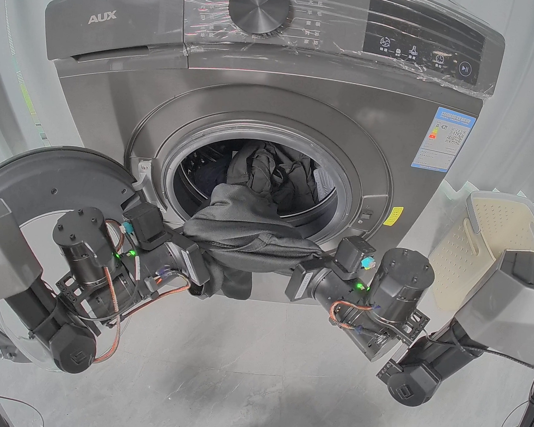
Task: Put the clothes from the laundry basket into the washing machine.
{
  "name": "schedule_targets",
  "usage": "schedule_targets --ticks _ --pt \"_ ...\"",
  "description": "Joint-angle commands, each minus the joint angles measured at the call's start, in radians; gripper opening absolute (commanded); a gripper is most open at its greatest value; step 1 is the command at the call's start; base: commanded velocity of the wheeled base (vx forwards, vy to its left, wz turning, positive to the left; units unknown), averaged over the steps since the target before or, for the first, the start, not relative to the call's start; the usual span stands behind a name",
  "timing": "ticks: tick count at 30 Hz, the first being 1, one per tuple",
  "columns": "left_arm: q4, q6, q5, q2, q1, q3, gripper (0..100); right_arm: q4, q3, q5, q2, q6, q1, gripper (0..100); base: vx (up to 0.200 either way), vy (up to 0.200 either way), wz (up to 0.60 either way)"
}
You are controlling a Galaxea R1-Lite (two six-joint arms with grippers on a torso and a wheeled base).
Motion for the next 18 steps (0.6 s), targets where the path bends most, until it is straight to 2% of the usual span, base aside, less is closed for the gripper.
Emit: schedule_targets --ticks 1,3,6,10,13,18 --pt "-0.001 -0.003 0.001 -0.074 -0.014 0.032 0 -0.003 0.011 0.004 0.015 -0.004 0.03 100 0.0 0.0 0.0" --pt "-0.001 -0.001 0.001 -0.076 -0.014 0.032 0 0.0 0.056 0.007 -0.015 -0.009 0.043 100 0.0 0.0 0.0" --pt "-0.001 0.002 0.009 -0.074 -0.007 0.034 0 0.001 0.151 0.036 -0.084 -0.049 0.054 100 0.0 0.0 0.0" --pt "-0.001 0.005 0.036 -0.071 -0.011 0.037 0 -0.006 0.3 0.127 -0.183 -0.075 0.056 100 0.0 0.0 0.0" --pt "-0.001 0.008 0.062 -0.068 -0.012 0.038 0 -0.026 0.427 0.177 -0.246 -0.081 0.065 100 0.0 0.0 0.0" --pt "-0.001 0.008 0.079 -0.062 -0.007 0.046 0 -0.062 0.565 0.214 -0.281 -0.072 0.068 100 0.0 0.0 0.0"
